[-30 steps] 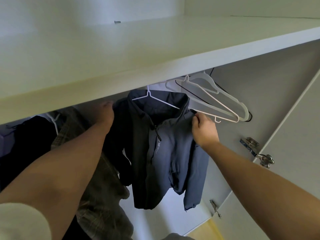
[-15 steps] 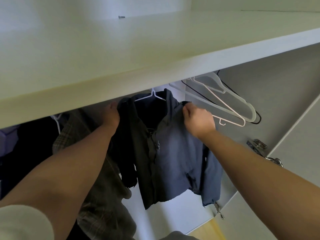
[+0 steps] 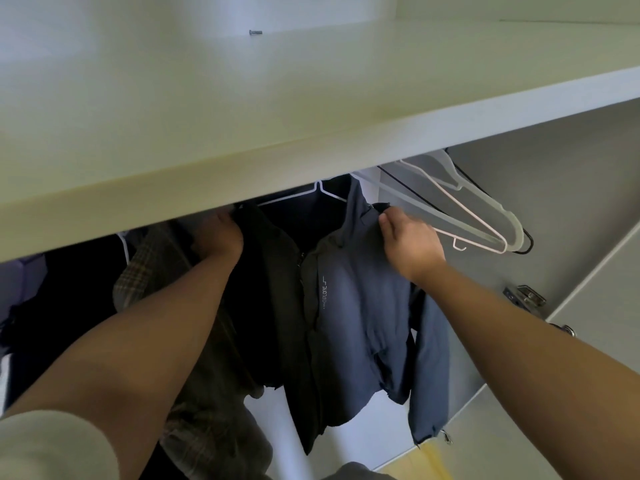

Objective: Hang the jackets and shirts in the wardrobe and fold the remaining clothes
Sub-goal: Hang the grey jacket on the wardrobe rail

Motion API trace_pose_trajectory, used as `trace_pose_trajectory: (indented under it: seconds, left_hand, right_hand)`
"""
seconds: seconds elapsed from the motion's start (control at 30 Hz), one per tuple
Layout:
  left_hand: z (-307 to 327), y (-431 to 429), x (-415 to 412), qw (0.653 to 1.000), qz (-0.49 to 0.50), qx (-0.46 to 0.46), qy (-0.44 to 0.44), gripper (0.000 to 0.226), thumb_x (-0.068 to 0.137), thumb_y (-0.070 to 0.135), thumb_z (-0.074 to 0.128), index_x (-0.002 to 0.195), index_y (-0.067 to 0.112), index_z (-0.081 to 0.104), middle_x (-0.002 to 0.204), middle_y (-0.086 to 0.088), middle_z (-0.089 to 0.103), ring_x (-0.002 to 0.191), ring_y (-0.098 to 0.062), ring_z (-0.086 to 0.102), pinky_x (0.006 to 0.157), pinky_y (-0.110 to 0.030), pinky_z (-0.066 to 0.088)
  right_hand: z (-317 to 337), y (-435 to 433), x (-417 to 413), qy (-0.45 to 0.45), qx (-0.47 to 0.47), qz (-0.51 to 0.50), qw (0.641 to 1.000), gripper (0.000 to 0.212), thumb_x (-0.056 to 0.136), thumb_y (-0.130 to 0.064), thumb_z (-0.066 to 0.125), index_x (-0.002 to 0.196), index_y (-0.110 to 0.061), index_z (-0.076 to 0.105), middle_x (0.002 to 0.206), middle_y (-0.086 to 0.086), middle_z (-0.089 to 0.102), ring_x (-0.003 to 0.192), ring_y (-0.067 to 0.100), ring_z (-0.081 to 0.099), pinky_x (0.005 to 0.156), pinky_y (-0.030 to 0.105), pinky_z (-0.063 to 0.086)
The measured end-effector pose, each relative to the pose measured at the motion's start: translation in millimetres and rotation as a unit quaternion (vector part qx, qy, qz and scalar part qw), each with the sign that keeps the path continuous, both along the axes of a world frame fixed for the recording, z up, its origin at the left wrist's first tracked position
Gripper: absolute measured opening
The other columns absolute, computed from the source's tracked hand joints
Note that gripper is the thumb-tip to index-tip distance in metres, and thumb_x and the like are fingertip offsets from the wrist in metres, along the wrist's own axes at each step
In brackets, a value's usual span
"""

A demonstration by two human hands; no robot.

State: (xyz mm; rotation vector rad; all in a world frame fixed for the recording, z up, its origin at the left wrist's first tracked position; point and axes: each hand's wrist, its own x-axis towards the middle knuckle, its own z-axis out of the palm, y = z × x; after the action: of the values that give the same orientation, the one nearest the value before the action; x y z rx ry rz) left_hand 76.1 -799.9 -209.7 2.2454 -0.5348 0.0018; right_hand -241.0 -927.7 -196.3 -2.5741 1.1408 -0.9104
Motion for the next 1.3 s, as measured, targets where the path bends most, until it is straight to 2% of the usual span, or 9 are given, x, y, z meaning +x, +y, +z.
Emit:
trace_pose_trajectory:
  seconds: [0.07, 0.13, 0.3, 0.53, 0.77, 0.9, 1.0, 1.17, 1.3]
  left_hand:
    - [6.3, 3.8, -8.0, 0.997, -0.036, -0.01, -0.068, 0.065, 0.095, 0.049, 0.021, 0.104, 0.006, 0.069, 0.114, -0.026, 0.066, 0.112, -0.042, 0.061, 0.103, -0.051, 0.046]
    - [12.5, 2.0, -10.2, 0.995, -0.05, -0.024, -0.08, 0.073, 0.088, 0.054, 0.016, 0.104, 0.005, 0.067, 0.115, -0.024, 0.065, 0.113, -0.04, 0.059, 0.105, -0.051, 0.043]
    - [25.2, -10.8, -24.4, 0.988, -0.071, 0.007, -0.136, 0.044, 0.109, 0.029, 0.033, 0.113, 0.001, 0.067, 0.118, -0.025, 0.065, 0.114, -0.041, 0.059, 0.101, -0.048, 0.044]
    - [30.4, -6.9, -24.5, 0.981, -0.122, 0.01, -0.151, 0.043, 0.109, 0.029, 0.033, 0.112, 0.003, 0.066, 0.115, -0.027, 0.065, 0.11, -0.043, 0.06, 0.096, -0.05, 0.047]
    - [25.7, -0.9, -15.0, 0.983, -0.143, -0.026, -0.112, 0.041, 0.11, 0.024, 0.032, 0.093, 0.004, 0.063, 0.102, -0.028, 0.064, 0.102, -0.04, 0.061, 0.092, -0.048, 0.046]
    - [33.3, -4.6, -31.8, 0.989, -0.106, -0.055, -0.09, 0.036, 0.109, 0.02, 0.035, 0.094, 0.004, 0.063, 0.104, -0.03, 0.065, 0.099, -0.043, 0.062, 0.088, -0.049, 0.048]
    - [40.9, -4.7, -62.8, 0.978, -0.058, -0.159, -0.125, 0.031, 0.105, 0.019, 0.045, 0.102, -0.007, 0.062, 0.107, -0.034, 0.062, 0.102, -0.046, 0.061, 0.092, -0.054, 0.048]
    - [43.5, -11.3, -136.8, 0.89, -0.234, -0.179, -0.348, 0.024, 0.097, 0.03, 0.054, 0.098, 0.01, 0.067, 0.105, -0.012, 0.064, 0.103, -0.032, 0.056, 0.092, -0.044, 0.041]
    - [54.6, -29.7, -176.5, 0.884, -0.373, -0.032, -0.282, 0.043, 0.097, 0.058, 0.046, 0.088, 0.017, 0.055, 0.081, 0.0, 0.061, 0.079, -0.025, 0.059, 0.071, -0.039, 0.047]
  right_hand:
    - [-2.8, 1.4, 1.7, -0.006, 0.008, 0.005, 1.0, 0.03, 0.108, -0.034, 0.035, 0.103, -0.011, 0.053, 0.091, 0.019, 0.066, 0.084, 0.043, 0.06, 0.068, 0.039, 0.033]
    - [-6.2, 3.1, 2.5, -0.018, 0.014, 0.009, 1.0, 0.03, 0.108, -0.033, 0.036, 0.1, -0.01, 0.052, 0.088, 0.019, 0.065, 0.082, 0.044, 0.059, 0.067, 0.037, 0.03]
    - [-9.0, 4.5, 6.2, -0.025, 0.062, 0.011, 0.998, 0.028, 0.108, -0.032, 0.037, 0.096, -0.01, 0.05, 0.084, 0.02, 0.064, 0.08, 0.043, 0.059, 0.065, 0.037, 0.031]
    - [-10.7, 12.4, 9.6, -0.033, 0.096, 0.016, 0.995, 0.028, 0.108, -0.034, 0.036, 0.097, -0.014, 0.051, 0.091, 0.018, 0.065, 0.087, 0.041, 0.059, 0.071, 0.041, 0.042]
    - [-19.2, 6.3, -21.9, -0.037, 0.128, 0.007, 0.991, 0.024, 0.108, -0.039, 0.035, 0.093, -0.023, 0.043, 0.077, 0.001, 0.05, 0.076, 0.033, 0.051, 0.067, 0.036, 0.035]
    - [-19.0, 6.0, -29.7, -0.054, 0.126, 0.012, 0.99, 0.025, 0.106, -0.043, 0.041, 0.106, -0.021, 0.052, 0.094, 0.005, 0.06, 0.092, 0.036, 0.059, 0.073, 0.036, 0.04]
    - [-30.6, 7.8, -49.6, -0.061, 0.167, -0.01, 0.984, 0.047, 0.095, -0.052, 0.06, 0.13, -0.023, 0.046, 0.123, 0.01, 0.061, 0.111, 0.031, 0.057, 0.084, 0.035, 0.043]
    - [-62.5, 11.5, -84.5, -0.025, 0.244, -0.08, 0.966, 0.062, 0.087, -0.035, 0.075, 0.136, -0.02, 0.04, 0.13, 0.015, 0.057, 0.116, 0.039, 0.057, 0.092, 0.04, 0.046]
    - [-67.5, 15.5, -95.3, -0.012, 0.258, -0.104, 0.961, 0.055, 0.086, -0.029, 0.076, 0.131, -0.019, 0.045, 0.123, 0.014, 0.055, 0.111, 0.037, 0.056, 0.091, 0.037, 0.045]
